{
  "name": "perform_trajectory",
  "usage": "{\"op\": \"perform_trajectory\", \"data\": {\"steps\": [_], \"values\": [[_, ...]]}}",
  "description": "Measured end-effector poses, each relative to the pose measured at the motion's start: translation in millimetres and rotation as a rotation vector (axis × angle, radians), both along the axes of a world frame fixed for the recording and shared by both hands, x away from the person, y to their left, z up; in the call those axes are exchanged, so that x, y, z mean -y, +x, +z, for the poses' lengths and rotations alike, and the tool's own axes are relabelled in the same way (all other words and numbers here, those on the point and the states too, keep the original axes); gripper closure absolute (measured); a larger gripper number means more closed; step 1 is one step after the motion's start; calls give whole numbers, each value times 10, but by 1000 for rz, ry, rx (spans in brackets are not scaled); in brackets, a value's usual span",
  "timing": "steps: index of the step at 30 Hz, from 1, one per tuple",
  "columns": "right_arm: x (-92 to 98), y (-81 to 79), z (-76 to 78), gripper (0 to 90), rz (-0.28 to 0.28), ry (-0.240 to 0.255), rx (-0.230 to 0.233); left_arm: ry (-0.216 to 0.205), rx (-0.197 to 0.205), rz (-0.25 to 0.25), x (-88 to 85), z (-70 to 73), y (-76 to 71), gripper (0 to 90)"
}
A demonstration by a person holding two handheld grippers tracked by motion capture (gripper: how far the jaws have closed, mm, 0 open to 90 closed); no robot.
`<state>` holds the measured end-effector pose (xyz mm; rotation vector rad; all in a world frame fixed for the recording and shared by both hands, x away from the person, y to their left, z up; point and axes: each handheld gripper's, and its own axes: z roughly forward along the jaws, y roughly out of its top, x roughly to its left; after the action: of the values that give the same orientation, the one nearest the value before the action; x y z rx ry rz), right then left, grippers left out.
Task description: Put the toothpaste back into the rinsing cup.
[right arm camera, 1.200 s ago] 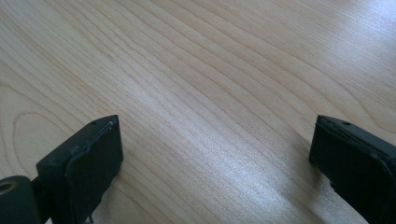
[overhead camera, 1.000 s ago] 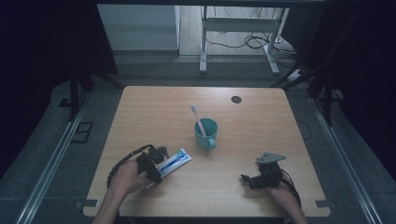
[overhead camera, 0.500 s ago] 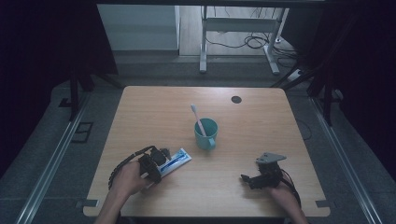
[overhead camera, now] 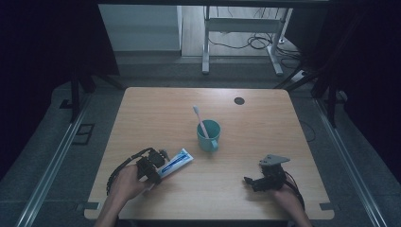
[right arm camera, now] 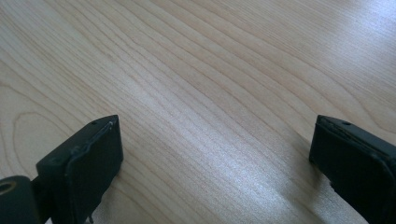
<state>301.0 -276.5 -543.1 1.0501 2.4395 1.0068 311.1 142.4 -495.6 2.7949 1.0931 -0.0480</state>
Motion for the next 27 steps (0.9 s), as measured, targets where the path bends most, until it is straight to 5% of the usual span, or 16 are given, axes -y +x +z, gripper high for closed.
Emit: {"op": "perform_trajectory", "data": {"steps": [12,27], "values": [[0,0,0,26,0,0,1,-96,62,-18,-25,58,-25,727],[-1,0,0,26,0,1,1,-257,230,34,-215,246,-94,729]]}}
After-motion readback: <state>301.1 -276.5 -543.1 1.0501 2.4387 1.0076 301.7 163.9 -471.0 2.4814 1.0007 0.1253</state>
